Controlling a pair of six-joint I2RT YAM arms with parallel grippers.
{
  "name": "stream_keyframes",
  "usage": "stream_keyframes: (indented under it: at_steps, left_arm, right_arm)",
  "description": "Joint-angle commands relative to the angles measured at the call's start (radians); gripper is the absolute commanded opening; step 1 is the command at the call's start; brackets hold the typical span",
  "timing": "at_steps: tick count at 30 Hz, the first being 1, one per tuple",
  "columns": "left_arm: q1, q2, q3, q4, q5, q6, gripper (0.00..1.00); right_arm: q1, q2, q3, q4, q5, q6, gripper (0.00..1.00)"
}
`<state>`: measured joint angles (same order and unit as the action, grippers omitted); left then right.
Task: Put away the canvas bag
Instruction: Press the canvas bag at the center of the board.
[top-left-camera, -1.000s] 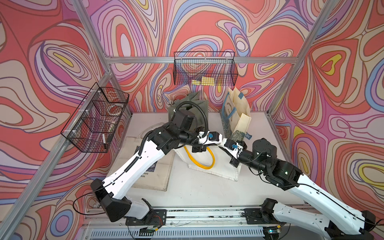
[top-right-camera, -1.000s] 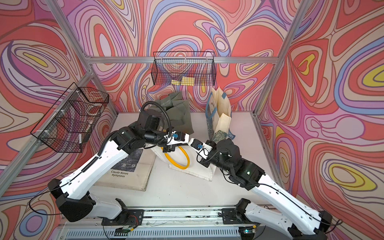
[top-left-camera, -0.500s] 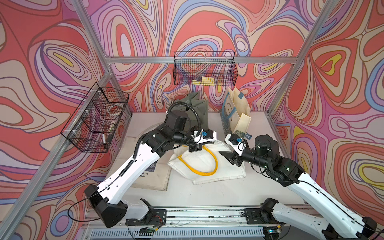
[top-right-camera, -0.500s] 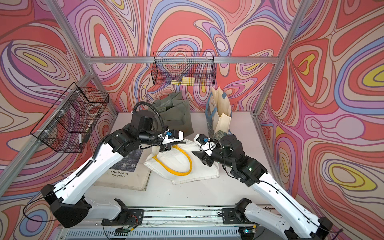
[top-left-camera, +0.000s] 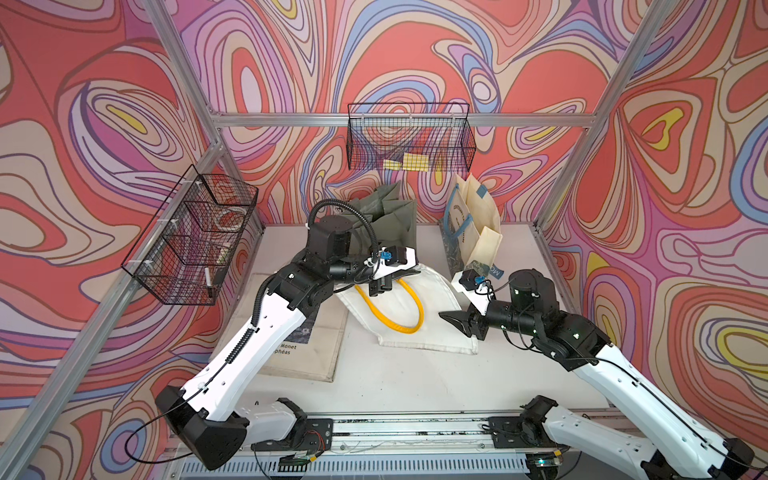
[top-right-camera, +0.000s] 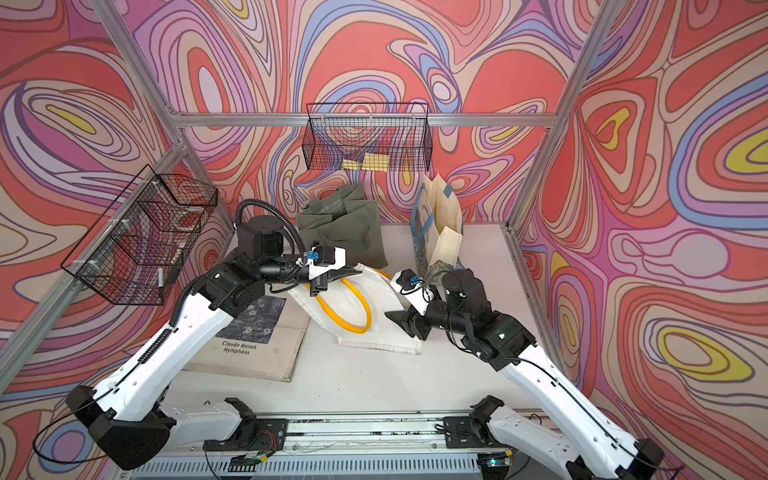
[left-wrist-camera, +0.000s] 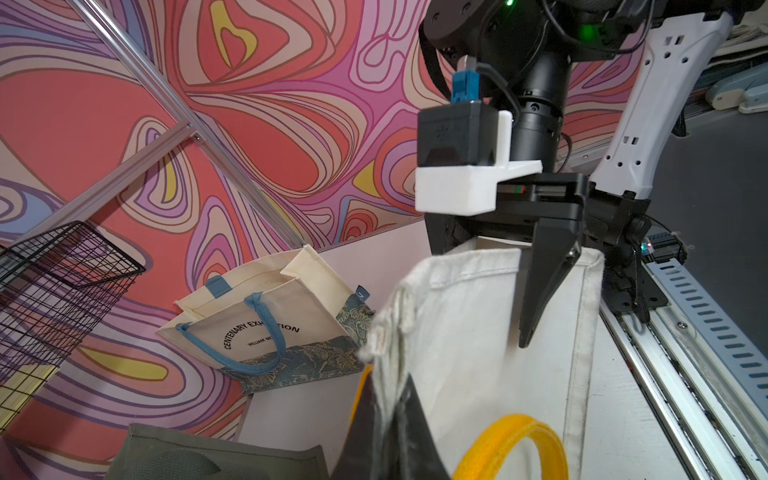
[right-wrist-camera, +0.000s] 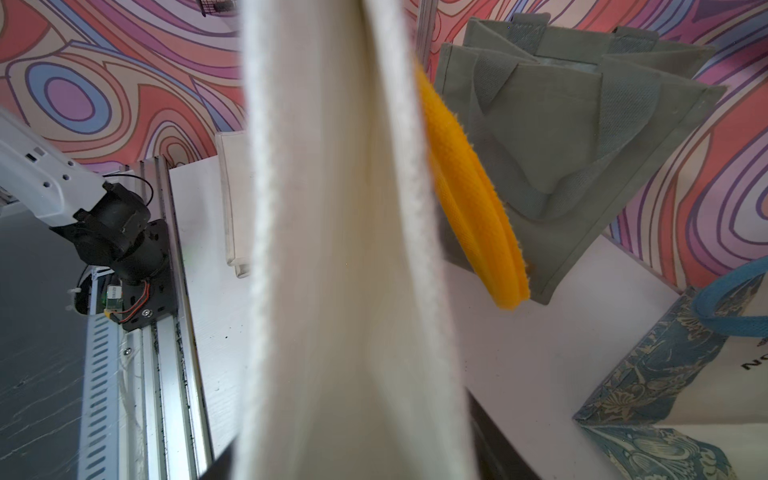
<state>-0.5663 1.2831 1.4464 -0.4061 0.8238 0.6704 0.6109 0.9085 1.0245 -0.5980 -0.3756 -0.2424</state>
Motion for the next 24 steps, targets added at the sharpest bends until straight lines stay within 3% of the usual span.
stream_keyframes:
  at_steps: [1,6,10,12,15,19,21,24]
  left_arm:
    - [0.038,-0.045,-0.004,0.208,0.049,-0.061,0.0]
    - [0.07,-0.059,-0.057,0.345,0.058,-0.153,0.0]
    - [0.072,-0.06,-0.061,0.332,0.058,-0.156,0.0]
    - [0.072,-0.063,-0.064,0.305,0.051,-0.141,0.0]
    - [0.072,-0.075,-0.064,0.244,0.039,-0.105,0.02]
    - [0.066,-0.105,-0.052,0.172,0.021,-0.064,0.41]
    - [0.046,-0.114,-0.022,0.096,-0.014,-0.016,0.52]
    - [-0.007,-0.119,0.039,-0.022,-0.095,0.106,0.6]
  right_arm:
    - [-0.007,-0.01,0.017,-0.073,-0.01,0.018,0.54]
    - [-0.007,-0.001,0.013,-0.086,0.007,0.025,0.36]
    - [-0.008,0.015,0.029,-0.083,0.019,0.016,0.15]
    - [-0.008,0.018,0.045,-0.081,0.048,0.013,0.0]
    - [-0.007,0.02,0.084,-0.089,0.097,0.002,0.0]
    - [-0.007,0.048,0.161,-0.152,0.124,-0.028,0.0]
    - [-0.008,0.082,0.206,-0.204,0.147,-0.05,0.0]
    - [-0.008,0.136,0.274,-0.289,0.189,-0.085,0.0]
